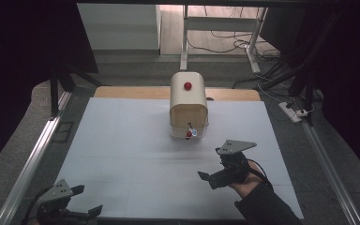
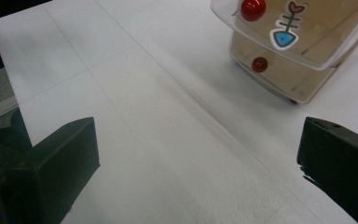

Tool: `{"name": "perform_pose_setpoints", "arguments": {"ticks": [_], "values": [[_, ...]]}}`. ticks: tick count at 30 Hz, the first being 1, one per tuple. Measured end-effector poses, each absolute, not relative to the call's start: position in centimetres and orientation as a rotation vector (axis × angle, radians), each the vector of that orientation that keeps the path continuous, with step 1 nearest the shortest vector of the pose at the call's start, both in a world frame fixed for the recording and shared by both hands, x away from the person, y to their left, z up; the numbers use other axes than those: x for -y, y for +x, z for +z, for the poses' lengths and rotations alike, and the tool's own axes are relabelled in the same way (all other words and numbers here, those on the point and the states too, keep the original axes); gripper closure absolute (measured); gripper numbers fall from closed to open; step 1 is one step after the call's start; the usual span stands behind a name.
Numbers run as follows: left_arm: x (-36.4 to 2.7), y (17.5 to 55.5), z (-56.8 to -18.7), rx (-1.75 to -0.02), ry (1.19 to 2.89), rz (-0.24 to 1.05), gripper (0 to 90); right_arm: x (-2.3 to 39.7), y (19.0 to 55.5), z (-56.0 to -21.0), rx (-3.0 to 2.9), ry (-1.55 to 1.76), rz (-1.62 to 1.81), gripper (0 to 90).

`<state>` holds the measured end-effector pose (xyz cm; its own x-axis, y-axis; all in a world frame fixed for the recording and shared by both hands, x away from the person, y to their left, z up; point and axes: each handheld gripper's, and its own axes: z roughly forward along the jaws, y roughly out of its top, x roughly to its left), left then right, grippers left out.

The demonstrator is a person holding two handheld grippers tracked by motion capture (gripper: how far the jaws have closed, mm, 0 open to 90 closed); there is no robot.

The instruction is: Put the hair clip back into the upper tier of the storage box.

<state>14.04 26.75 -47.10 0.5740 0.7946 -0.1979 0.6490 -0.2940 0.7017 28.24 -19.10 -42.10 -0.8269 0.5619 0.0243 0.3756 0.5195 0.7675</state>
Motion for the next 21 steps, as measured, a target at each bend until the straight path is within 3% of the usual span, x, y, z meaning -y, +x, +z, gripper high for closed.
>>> {"name": "perform_pose_setpoints", "arguments": {"ticks": [21], "values": [[-26.8,14.1,-47.1,-1.156,2.032,0.241,3.5,21.7,26.5,-42.5,-2.482,0.844,1.182,0.0]]}}
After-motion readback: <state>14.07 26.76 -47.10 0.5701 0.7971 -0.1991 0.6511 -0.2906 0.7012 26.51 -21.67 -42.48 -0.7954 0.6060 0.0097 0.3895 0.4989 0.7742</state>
